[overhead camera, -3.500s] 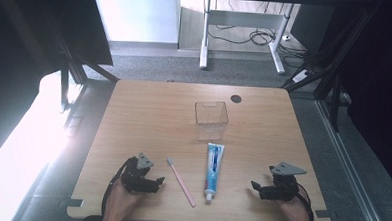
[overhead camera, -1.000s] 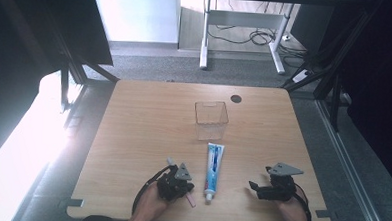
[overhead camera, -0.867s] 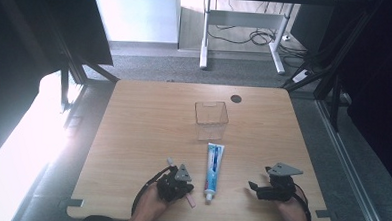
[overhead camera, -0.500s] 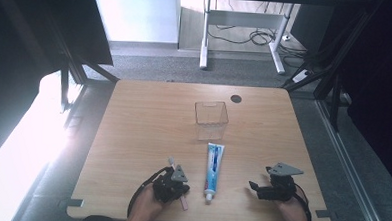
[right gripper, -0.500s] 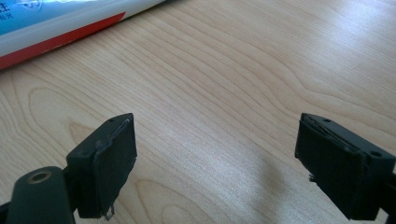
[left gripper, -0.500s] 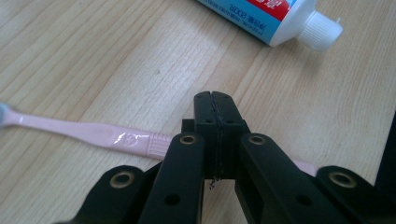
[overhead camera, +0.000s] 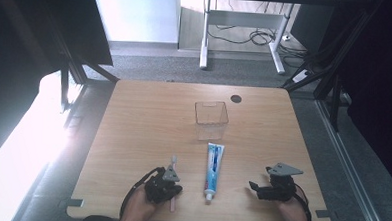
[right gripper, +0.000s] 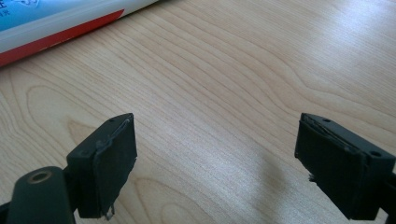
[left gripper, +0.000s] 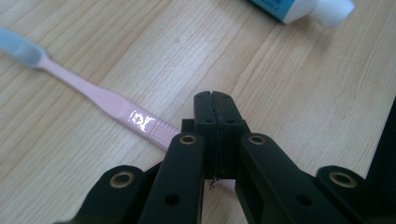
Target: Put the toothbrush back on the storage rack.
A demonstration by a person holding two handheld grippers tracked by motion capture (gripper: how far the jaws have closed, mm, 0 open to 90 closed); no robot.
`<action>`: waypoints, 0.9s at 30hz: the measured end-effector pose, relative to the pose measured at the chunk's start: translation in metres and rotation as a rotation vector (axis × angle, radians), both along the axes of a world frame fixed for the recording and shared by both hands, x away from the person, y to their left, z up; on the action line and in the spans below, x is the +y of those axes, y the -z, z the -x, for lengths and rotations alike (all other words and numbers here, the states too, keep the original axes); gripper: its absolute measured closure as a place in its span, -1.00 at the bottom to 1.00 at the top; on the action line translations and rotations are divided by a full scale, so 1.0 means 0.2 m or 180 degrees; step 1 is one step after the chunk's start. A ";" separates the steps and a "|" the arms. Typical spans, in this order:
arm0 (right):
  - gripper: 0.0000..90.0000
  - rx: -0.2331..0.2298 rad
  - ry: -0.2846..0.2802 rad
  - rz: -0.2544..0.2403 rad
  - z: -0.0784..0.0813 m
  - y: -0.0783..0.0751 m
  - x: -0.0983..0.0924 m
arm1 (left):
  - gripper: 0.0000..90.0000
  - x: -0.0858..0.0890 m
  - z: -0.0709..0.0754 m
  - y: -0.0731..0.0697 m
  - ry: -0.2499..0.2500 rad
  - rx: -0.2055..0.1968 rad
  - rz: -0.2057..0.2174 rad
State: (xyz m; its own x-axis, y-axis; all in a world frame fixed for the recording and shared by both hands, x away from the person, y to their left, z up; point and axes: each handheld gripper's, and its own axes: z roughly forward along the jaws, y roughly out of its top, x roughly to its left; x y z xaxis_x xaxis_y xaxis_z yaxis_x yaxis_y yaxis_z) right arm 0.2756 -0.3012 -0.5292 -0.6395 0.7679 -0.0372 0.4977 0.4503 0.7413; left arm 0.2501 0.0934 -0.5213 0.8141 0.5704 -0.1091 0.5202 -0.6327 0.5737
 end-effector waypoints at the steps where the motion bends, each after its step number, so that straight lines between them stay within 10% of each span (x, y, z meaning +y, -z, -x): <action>1: -0.71 0.0000 0.0000 0.0000 0.00 0.00 0.00 | 0.99 0.00 0.00 0.00 0.0000 0.0000 0.0000; 27: -0.71 0.0028 -0.0012 0.0004 0.00 0.01 0.00 | 0.97 0.21 -0.06 -0.01 -0.0303 -0.0007 -0.0131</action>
State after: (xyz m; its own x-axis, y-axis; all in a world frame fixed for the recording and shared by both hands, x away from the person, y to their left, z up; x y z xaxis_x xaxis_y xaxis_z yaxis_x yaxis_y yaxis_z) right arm 0.2761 -0.3005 -0.5306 -0.6426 0.7655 -0.0327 0.5025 0.4532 0.7363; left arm 0.2618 0.1359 -0.5194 0.7563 0.6490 -0.0825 0.5778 -0.6035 0.5494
